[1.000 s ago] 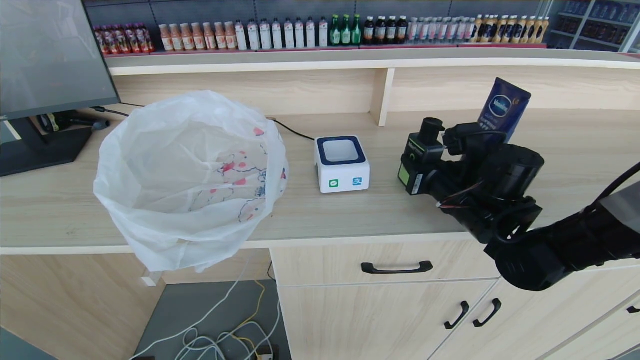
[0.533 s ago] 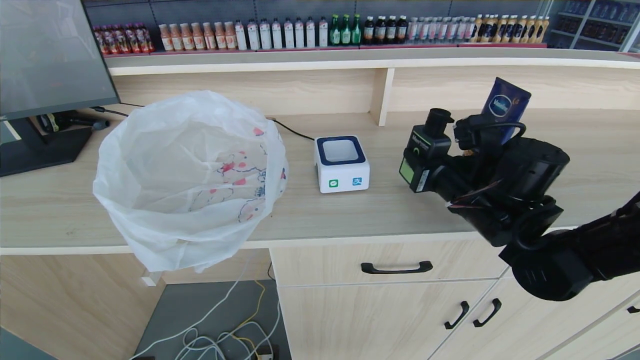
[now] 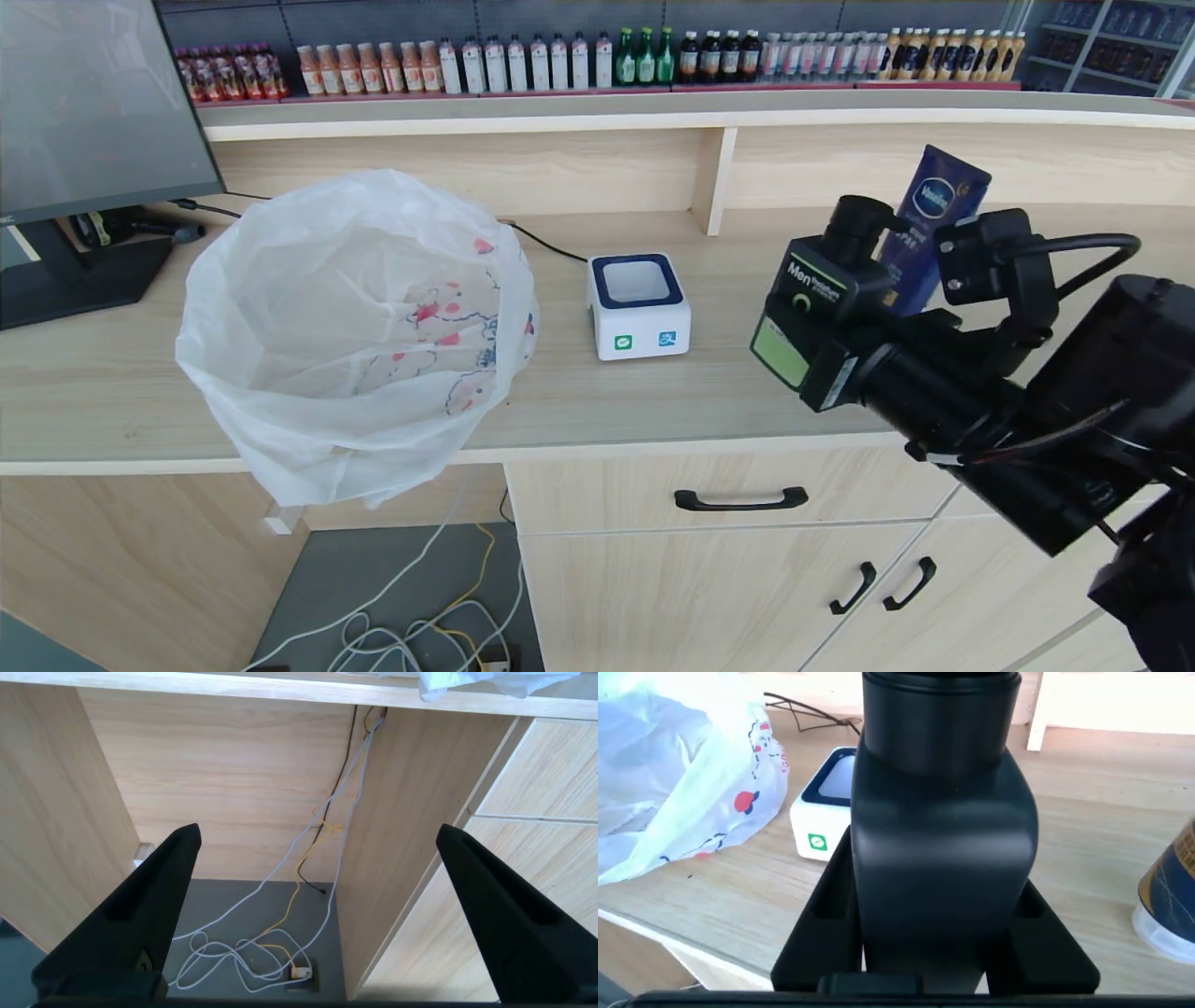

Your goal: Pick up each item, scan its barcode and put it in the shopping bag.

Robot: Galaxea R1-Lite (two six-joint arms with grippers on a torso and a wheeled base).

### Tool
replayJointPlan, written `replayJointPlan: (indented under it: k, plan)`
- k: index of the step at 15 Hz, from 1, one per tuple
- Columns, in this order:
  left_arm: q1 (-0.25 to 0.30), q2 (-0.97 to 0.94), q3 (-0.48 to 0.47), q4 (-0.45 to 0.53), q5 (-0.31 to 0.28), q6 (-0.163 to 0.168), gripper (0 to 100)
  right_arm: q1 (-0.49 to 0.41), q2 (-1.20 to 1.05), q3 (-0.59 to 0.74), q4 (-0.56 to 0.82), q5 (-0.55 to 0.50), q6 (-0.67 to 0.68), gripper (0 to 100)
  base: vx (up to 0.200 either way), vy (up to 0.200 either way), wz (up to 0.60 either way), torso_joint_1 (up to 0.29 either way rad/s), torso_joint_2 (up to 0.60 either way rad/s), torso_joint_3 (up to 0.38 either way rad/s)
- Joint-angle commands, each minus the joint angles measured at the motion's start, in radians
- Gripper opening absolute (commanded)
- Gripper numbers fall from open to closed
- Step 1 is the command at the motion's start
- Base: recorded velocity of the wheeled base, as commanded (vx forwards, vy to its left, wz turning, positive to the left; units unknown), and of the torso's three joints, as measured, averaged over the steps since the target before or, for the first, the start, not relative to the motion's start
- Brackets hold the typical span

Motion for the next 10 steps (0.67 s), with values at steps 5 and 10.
replayJointPlan:
  k: [5,10]
  plan:
    - [0.0,0.0,0.0,0.0,0.0,0.0,100,0.021,-0.382,0.342,-0.001,0.001,0.053,0,0.0,0.0,0.0,0.0,0.0,0.0]
    - [0.0,0.0,0.0,0.0,0.0,0.0,100,0.019,-0.462,0.405,0.004,0.001,0.088,0,0.0,0.0,0.0,0.0,0.0,0.0]
